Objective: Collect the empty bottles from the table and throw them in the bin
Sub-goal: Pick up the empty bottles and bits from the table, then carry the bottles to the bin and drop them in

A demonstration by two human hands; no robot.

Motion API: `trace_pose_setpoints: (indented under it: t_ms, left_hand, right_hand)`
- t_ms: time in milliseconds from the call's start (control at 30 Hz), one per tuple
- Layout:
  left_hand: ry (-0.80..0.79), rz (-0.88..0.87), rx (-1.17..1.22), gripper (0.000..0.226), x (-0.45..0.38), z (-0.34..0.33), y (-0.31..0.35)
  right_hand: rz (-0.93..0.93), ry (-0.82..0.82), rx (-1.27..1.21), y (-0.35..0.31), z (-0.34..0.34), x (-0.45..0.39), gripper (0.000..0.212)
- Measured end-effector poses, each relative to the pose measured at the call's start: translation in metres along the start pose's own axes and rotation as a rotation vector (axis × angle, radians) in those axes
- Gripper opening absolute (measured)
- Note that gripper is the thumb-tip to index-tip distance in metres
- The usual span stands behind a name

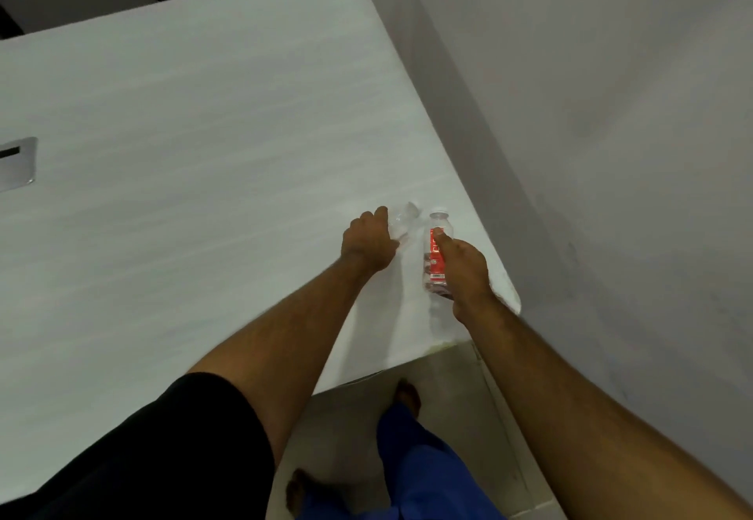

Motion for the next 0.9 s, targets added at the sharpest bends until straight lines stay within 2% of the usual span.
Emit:
trace_pose_setpoints:
  t_ms: [100,200,300,500,733,900]
  left_hand:
    - [-0.031,0.115,0.393,0.048,0.027,0.014,-0.035]
    - [-0.031,0.292,0.879,0.022,0.078,0.044,-0.091]
    - [-0.007,0.431,1.151,0.014,0.138,0.077,-0.159]
    - [0.200,0.481,1.359,0.033,0.284,0.149,-0.308]
    - [0.656,0.688,1.366,0.033,0.471,0.203,-0.493]
    - [0.856,0.763,1.362,0.022,0.569,0.234,-0.579]
  right_hand:
    - [-0.013,-0.028,-0.064,0.002,-0.021,0.020,0.040]
    - [-0.075,-0.141,-0.139,0.004,-0.073,0.061,0.043]
    - [-0.055,-0.269,-0.134,0.005,-0.143,0.114,0.037]
    - [0.013,-0.518,-0.031,0.029,-0.283,0.252,0.031]
    - [0.106,-0.812,0.129,0.085,-0.459,0.442,0.029]
    - [0.178,-0.963,0.155,0.109,-0.547,0.542,0.027]
Point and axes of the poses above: each hand's wrist, its own x-axis away from the middle knuckle, its own z-axis out of the back of the hand, y = z × x, the point moved 8 cm from there along -x, towards the middle knuckle, and after that the axes turned 9 degrees about -x, right-handed, at the moved point
